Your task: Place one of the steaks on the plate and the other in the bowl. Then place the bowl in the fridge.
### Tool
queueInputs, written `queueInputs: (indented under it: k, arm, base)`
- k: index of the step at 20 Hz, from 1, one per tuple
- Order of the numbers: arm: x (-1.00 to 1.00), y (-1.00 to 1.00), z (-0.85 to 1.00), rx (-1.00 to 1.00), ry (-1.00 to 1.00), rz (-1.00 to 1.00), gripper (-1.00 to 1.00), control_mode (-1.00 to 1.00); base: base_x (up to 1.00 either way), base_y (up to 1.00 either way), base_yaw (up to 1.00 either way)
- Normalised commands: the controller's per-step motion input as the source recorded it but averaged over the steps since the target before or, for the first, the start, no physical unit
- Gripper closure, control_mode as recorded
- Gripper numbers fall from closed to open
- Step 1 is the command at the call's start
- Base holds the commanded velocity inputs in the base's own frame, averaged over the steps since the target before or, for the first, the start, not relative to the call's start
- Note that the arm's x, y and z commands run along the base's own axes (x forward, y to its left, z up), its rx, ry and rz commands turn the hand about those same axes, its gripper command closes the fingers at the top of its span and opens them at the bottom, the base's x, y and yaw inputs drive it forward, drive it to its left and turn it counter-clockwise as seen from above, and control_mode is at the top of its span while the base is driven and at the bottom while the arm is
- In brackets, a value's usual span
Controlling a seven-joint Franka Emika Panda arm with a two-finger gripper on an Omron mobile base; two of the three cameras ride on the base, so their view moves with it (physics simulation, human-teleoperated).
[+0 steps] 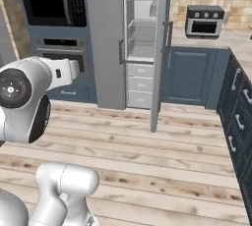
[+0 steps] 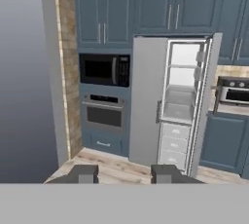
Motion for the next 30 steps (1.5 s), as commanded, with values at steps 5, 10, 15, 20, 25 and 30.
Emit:
queueInputs:
  k: [5, 10, 15, 20, 25, 30]
  arm:
    - [0.00, 0.00, 0.00, 0.00, 0.00, 0.00, -1.00, 1.00]
    - [0.00, 0.00, 0.00, 0.00, 0.00, 0.00, -1.00, 1.00]
    - [0.00, 0.00, 0.00, 0.00, 0.00, 0.00, -1.00, 1.00]
    - [0.00, 0.00, 0.00, 0.00, 0.00, 0.00, -1.00, 1.00]
    - [0.00, 0.00, 0.00, 0.00, 0.00, 0.00, -1.00, 1.00]
    - [0.00, 0.00, 0.00, 0.00, 0.00, 0.00, -1.00, 1.00]
  base:
    - [-1.00, -0.40, 0.05]
    - [-1.00, -0.57, 0.34]
    - [-0.91, -0.24, 0.70]
    - [-0.10, 0.01, 0.99]
    - [-0.03, 0.12, 1.00]
    - [-0.66, 0.81, 0.68]
